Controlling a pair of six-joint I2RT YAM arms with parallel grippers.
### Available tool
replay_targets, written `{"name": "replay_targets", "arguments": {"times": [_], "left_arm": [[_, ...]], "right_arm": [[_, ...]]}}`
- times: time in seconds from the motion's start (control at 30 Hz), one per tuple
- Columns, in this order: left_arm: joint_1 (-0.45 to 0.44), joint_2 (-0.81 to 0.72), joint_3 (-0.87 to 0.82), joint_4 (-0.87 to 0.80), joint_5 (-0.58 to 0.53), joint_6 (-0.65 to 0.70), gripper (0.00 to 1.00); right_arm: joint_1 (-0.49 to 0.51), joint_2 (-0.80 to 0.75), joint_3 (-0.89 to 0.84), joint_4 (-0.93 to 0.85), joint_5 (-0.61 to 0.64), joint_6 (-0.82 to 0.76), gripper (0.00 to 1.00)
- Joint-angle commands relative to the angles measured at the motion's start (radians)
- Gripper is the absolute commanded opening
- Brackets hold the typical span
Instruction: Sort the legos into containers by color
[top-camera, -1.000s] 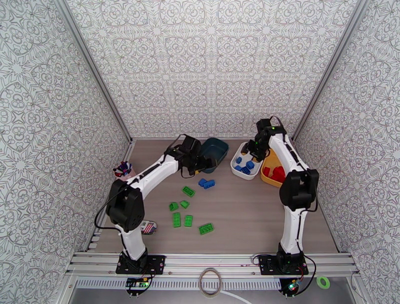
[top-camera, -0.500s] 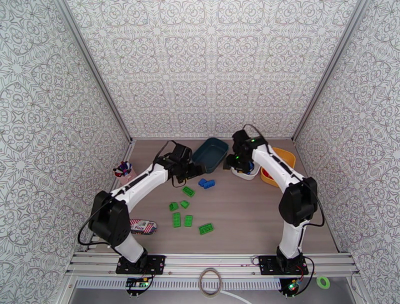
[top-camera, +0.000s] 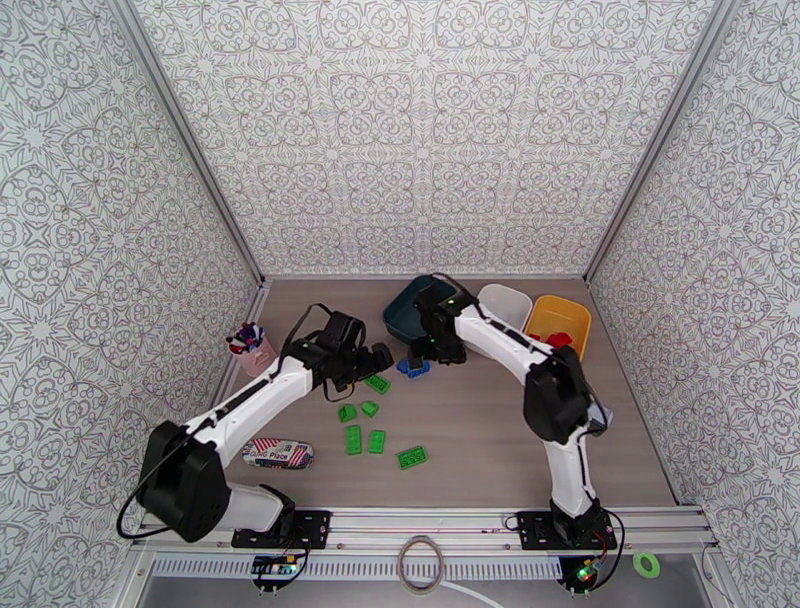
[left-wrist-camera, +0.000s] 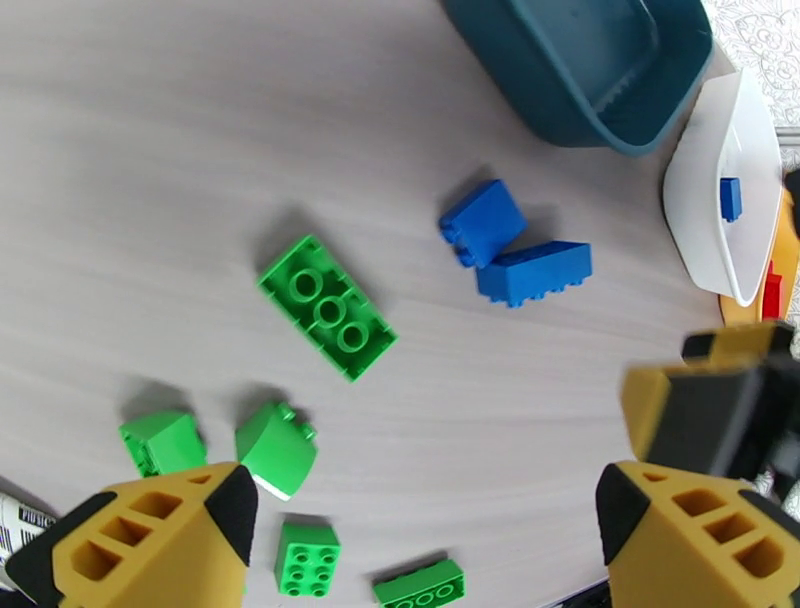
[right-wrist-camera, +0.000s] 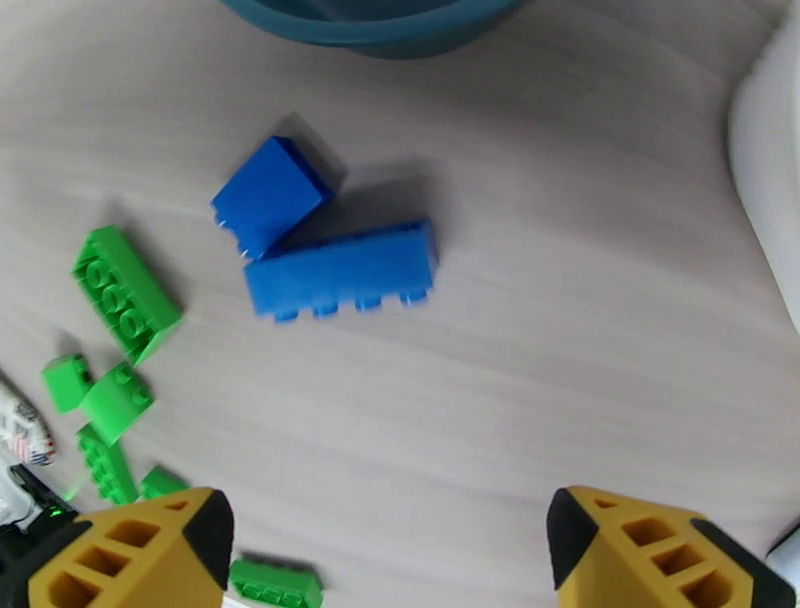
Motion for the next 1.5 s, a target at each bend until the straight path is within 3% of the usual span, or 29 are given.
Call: {"name": "replay_targets", "arguments": {"times": [0.0, 0.47, 1.13, 1.47], "left_arm": [[0.022, -0.040, -0.034, -0.003, -0.024, -0.028, 0.96], [0.083, -0.040, -0.019, -0.040, -0.007, -0.007, 0.97], [0.086, 0.000, 0.008, -0.044, 0.004, 0.007, 0.96], [0.087, 0.000, 0.003, -0.034, 0.011, 0.006, 0.96]], "right_arm": [[0.026, 0.067, 0.107, -0.050, 0.042, -0.050, 0.89], [0.037, 0.275, 0.340, -0.145, 0.073, -0.113, 0.91], [0.029, 0.314, 0.316, -0.116, 0.052, -0.098, 0.78], [0.029, 0.277, 0.302, -0.112, 0.069, -0.085, 0.66]]}}
